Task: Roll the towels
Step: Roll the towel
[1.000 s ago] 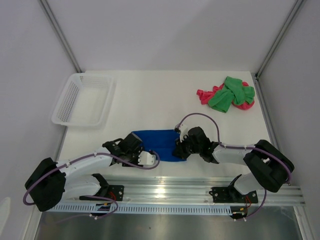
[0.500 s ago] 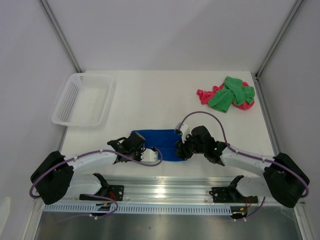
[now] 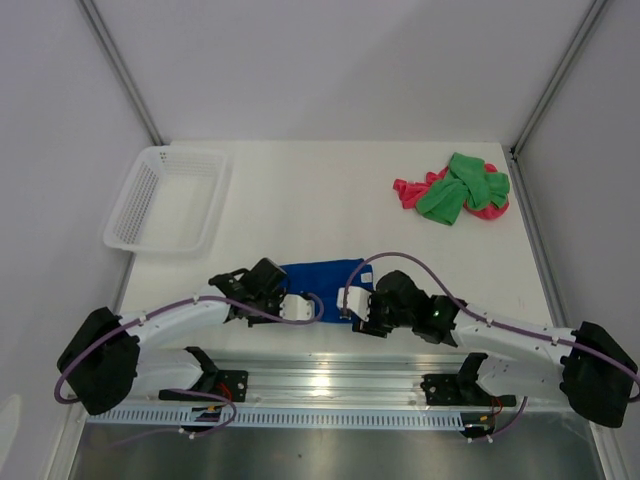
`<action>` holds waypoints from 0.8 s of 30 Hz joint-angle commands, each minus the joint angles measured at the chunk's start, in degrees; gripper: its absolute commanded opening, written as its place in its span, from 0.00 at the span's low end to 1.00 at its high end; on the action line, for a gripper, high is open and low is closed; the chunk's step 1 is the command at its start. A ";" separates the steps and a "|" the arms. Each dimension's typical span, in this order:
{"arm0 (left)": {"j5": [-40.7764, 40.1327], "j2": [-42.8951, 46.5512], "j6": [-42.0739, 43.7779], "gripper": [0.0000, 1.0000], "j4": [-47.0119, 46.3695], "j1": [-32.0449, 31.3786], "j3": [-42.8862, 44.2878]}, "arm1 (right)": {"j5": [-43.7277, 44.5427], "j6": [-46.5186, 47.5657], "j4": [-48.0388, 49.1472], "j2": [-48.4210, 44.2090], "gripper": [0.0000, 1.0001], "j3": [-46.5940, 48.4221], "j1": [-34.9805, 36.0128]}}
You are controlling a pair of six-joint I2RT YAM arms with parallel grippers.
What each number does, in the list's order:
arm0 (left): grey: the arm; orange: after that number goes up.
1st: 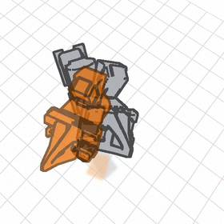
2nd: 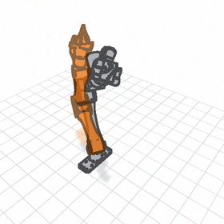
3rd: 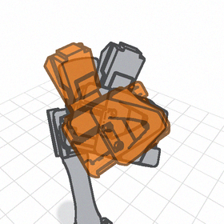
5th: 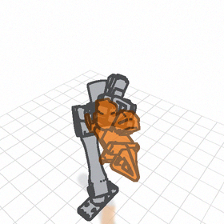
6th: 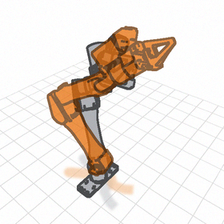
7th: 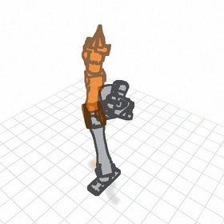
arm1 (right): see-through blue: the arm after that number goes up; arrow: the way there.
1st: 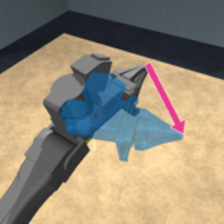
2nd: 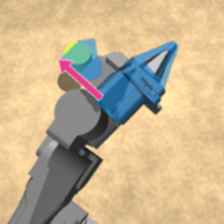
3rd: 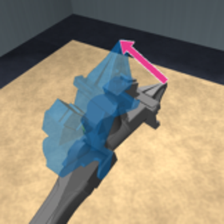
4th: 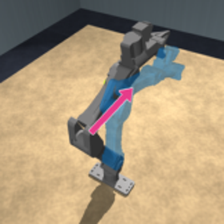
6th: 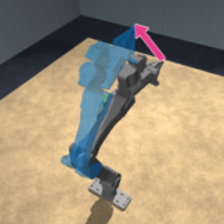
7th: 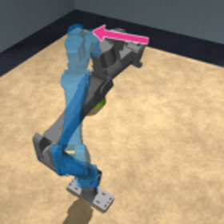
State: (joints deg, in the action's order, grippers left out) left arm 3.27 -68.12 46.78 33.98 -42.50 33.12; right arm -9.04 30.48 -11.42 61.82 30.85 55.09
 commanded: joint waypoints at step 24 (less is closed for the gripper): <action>10.35 3.87 0.85 0.02 14.78 5.06 5.72 | -2.11 4.33 -5.26 8.32 0.14 2.71 2.22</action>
State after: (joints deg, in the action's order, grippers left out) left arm 9.96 -66.50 46.65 41.50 -38.04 35.92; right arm -3.05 35.81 -7.07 72.36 29.69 57.21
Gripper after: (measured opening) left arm 0.038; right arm 0.150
